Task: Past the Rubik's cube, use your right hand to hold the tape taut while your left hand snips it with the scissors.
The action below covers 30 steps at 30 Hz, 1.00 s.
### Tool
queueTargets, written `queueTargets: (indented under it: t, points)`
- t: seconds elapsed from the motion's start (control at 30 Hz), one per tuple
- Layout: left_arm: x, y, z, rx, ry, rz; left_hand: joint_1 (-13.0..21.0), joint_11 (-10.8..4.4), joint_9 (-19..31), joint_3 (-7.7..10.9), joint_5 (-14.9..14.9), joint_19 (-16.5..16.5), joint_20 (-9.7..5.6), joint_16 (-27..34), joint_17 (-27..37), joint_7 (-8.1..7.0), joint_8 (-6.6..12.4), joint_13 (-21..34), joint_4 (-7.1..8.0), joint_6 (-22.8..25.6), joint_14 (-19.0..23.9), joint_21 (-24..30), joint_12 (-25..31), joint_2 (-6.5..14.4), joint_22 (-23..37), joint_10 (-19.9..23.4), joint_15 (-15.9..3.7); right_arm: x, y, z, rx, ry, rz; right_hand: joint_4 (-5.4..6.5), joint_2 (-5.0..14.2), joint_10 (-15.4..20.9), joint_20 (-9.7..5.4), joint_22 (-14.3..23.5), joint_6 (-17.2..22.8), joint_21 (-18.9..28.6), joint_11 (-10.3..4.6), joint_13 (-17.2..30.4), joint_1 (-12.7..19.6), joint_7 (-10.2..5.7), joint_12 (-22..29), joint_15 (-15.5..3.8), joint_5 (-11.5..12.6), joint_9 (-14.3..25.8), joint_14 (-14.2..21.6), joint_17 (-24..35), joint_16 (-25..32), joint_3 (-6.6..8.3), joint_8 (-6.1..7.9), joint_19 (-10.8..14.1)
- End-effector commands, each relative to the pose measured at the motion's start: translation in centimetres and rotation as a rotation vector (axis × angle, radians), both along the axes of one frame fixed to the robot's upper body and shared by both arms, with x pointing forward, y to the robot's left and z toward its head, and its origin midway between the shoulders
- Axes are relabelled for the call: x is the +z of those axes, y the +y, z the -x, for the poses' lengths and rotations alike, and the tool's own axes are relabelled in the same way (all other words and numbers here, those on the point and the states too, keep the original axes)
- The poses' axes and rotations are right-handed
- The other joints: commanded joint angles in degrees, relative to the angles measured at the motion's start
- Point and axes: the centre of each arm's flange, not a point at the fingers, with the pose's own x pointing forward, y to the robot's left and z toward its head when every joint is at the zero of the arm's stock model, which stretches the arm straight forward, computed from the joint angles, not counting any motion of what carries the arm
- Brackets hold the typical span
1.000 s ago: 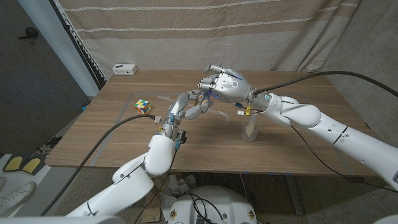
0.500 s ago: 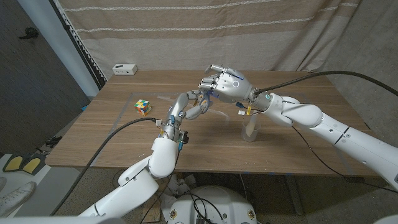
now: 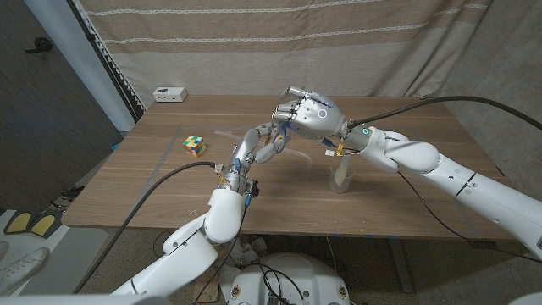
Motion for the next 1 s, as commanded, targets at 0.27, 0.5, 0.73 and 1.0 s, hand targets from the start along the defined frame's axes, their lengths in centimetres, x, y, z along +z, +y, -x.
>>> queueTargets:
  t: [0.27,0.5,0.73,1.0]
  points:
    - [0.14,-0.24,-0.38,-0.042,-0.011,-0.023,-3.59,-0.11,3.45,3.37,0.72,-0.35,-0.83,-0.15,0.08,-2.9,1.38,0.41,4.69,-23.88,0.01,0.27,0.02,4.01,0.03,-0.34,-5.78,-0.06,-0.08,-0.28,0.0,0.012,-0.004,-0.03,6.8,-0.23,-7.18,0.11,-0.24,0.99,0.02,-0.17,6.26,-0.04,0.56,-6.17,0.41,-0.1,2.7,0.2,0.45,0.36,0.46,-0.4]
    - [0.06,-0.28,-0.36,-0.047,-0.016,-0.018,-3.98,-0.5,4.05,3.4,0.79,-0.43,-0.83,-0.18,0.04,-3.28,2.29,0.5,4.9,-23.61,0.06,0.28,0.15,3.98,-0.04,-0.03,-5.91,-0.06,-0.11,-0.31,0.0,0.014,-0.005,-0.04,6.8,0.02,-7.29,0.09,-0.3,1.3,0.02,-0.03,6.2,-0.02,0.84,-6.17,0.43,-0.28,2.77,0.16,0.47,0.38,0.51,-0.49]
    - [-0.02,-0.23,-0.26,-0.047,-0.019,-0.013,-4.27,-0.63,4.36,3.39,0.83,-0.45,-0.9,-0.2,0.0,-3.28,3.03,0.58,4.98,-23.41,0.12,0.29,0.21,3.82,-0.12,0.13,-6.01,-0.09,-0.12,-0.27,0.003,0.013,-0.006,-0.09,6.74,-0.01,-7.22,0.06,-0.3,1.67,0.01,-0.32,6.12,-0.08,0.75,-6.17,0.41,-0.32,2.73,0.09,0.42,0.4,0.7,-0.62]
    - [-0.1,-0.14,-0.31,-0.044,-0.017,-0.001,-4.61,-0.68,4.6,3.43,0.89,-0.43,-0.96,-0.17,-0.07,-3.78,4.01,0.68,5.02,-23.27,0.36,0.32,0.33,3.6,-0.23,0.52,-6.04,-0.07,-0.12,-0.3,0.006,0.021,-0.006,0.01,6.84,0.39,-7.46,0.01,-1.05,1.95,0.07,-1.47,5.83,0.34,0.28,-6.19,0.5,0.45,2.58,-0.45,0.14,0.44,1.2,-0.99]
